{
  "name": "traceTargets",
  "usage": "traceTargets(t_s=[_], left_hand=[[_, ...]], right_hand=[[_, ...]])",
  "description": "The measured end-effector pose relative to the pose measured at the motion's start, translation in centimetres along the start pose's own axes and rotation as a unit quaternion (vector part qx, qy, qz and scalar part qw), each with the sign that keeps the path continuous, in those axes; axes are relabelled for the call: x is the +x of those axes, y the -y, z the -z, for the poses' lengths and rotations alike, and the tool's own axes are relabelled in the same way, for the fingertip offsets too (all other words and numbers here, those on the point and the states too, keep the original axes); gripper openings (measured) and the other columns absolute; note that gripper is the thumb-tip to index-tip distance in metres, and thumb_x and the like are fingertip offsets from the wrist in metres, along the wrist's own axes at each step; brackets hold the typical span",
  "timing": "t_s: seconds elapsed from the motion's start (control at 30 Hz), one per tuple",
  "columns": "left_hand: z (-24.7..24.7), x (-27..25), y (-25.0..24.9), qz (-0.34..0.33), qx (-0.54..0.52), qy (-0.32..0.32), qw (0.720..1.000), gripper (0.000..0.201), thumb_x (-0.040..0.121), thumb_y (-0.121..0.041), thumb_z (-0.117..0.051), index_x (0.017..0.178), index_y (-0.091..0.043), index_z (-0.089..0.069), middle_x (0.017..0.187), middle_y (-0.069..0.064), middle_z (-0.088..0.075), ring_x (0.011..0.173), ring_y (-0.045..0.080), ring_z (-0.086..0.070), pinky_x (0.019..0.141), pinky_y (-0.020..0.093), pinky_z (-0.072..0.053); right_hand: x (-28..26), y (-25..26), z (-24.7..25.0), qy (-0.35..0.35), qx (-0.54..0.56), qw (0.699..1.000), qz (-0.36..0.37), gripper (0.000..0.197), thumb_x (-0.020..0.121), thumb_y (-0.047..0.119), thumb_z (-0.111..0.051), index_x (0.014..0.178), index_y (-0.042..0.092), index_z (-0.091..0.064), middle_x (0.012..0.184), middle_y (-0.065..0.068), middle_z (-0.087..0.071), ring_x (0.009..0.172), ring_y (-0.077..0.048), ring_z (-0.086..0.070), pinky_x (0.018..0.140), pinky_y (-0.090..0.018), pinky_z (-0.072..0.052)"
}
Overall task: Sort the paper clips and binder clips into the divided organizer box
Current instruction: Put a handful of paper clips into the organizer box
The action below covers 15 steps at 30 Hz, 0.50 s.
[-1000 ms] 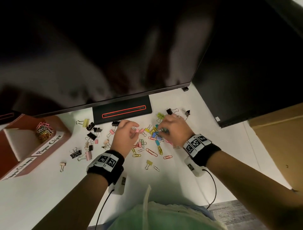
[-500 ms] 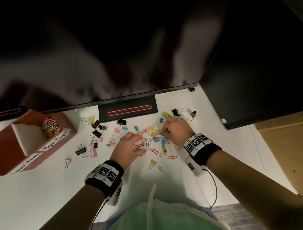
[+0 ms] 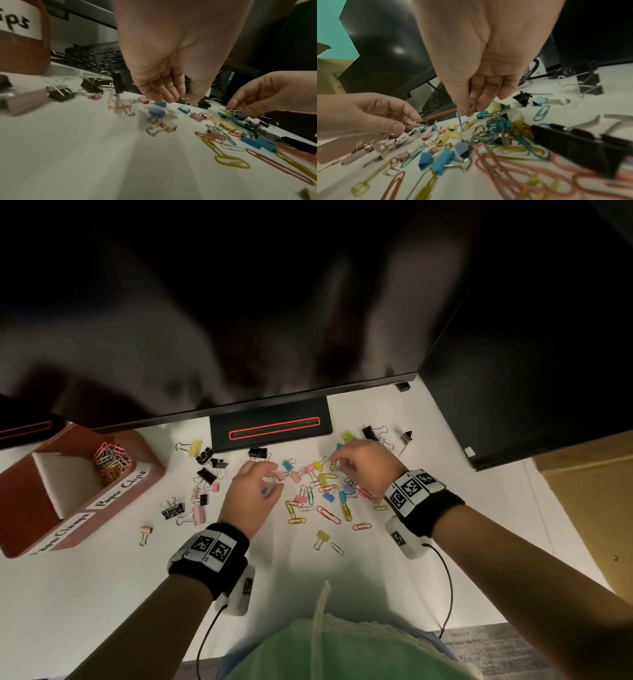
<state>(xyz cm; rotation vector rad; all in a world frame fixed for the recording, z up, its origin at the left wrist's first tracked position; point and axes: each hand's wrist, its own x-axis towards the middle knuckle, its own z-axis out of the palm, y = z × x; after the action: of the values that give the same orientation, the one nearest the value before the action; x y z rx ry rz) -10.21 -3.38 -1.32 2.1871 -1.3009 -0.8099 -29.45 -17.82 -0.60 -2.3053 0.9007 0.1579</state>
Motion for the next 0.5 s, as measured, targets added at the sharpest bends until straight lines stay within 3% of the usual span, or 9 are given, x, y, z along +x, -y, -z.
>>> traceTargets(t_s=[0.07,0.2,0.37,0.5], left_hand=[[0.3,-0.2,0.4,0.011,0.006,0.003,1.0,0.034,0.084,-0.016,-0.065,0.117,-0.019,-0.057,0.115,0.0,-0.05,0.089,0.014,-0.056,0.081,0.025,-0.051],[-0.2,-1.7,0.4,-0.019,0.041,0.061,0.997,0.03,0.082,-0.02,-0.068,0.11,-0.015,-0.059,0.107,-0.004,-0.05,0.09,0.012,-0.053,0.082,0.025,-0.048],[-1.8,-2.3,0.6,0.005,0.035,0.085,0.996,0.043,0.073,-0.028,-0.076,0.111,-0.016,-0.059,0.109,-0.004,-0.049,0.094,0.014,-0.05,0.083,0.029,-0.048],[-2.3,-1.7,0.5,0.002,0.051,0.079,0.996,0.036,0.075,-0.02,-0.075,0.107,-0.011,-0.062,0.107,0.003,-0.056,0.098,0.021,-0.055,0.086,0.036,-0.05]], right_hand=[[0.6,0.4,-0.2,0.023,-0.031,0.999,-0.005,0.027,0.093,0.021,-0.053,0.119,0.02,-0.063,0.114,-0.004,-0.065,0.098,-0.02,-0.06,0.087,-0.03,-0.05],[1.0,0.8,-0.7,0.043,-0.048,0.997,-0.041,0.037,0.086,0.033,-0.062,0.12,0.018,-0.059,0.123,-0.004,-0.053,0.104,-0.022,-0.057,0.09,-0.033,-0.05],[1.2,1.5,-1.5,0.053,-0.036,0.997,-0.041,0.041,0.08,0.026,-0.072,0.118,0.014,-0.06,0.126,-0.003,-0.049,0.108,-0.023,-0.055,0.096,-0.033,-0.048],[1.5,1.9,-1.9,0.074,-0.025,0.996,-0.051,0.024,0.088,0.019,-0.062,0.111,0.013,-0.065,0.117,-0.007,-0.057,0.104,-0.023,-0.056,0.093,-0.029,-0.047]])
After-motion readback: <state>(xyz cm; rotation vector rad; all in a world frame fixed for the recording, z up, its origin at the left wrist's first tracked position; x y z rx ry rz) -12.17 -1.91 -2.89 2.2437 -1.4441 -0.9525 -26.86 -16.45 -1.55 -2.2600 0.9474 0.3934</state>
